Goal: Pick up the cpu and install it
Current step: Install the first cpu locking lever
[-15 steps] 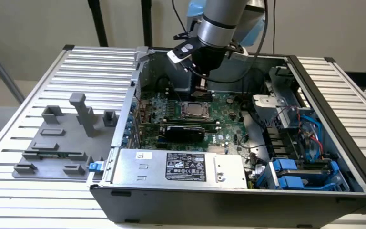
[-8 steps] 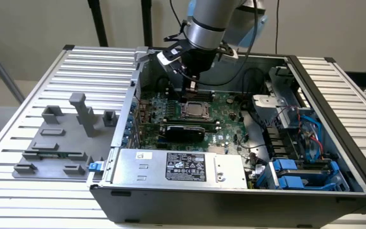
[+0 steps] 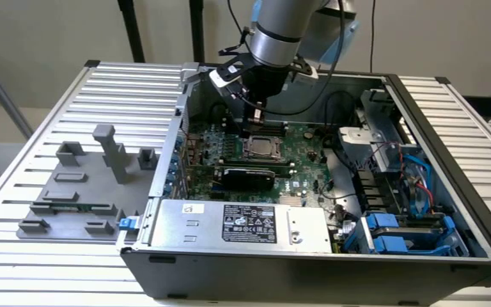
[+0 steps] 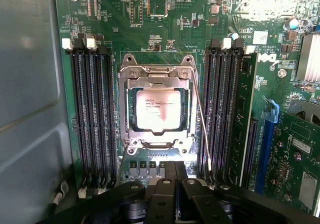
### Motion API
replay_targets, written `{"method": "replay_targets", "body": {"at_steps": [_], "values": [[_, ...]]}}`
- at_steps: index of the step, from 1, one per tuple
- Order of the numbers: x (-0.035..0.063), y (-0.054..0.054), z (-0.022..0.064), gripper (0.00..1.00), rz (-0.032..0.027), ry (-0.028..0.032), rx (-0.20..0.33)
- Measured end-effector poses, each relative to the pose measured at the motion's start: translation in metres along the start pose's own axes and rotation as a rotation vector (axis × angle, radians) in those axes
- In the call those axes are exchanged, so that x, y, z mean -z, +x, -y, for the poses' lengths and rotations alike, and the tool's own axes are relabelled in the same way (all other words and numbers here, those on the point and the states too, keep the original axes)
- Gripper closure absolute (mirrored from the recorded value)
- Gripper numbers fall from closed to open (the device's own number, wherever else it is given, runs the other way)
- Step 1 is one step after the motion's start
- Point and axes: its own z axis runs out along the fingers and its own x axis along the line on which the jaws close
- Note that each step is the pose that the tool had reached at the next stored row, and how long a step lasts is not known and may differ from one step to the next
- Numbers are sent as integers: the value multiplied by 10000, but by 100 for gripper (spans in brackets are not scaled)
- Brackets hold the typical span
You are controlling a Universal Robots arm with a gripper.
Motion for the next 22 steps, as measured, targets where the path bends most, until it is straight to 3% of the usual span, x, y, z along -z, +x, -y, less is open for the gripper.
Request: {"method": "replay_targets", "body": {"at_steps": [8,16,22], "values": [[-2,0,9,89,1,0,-2],[-45,-4,237,89,-7,0,-17],[-57,-5,309,89,-94,14,-336]]}}
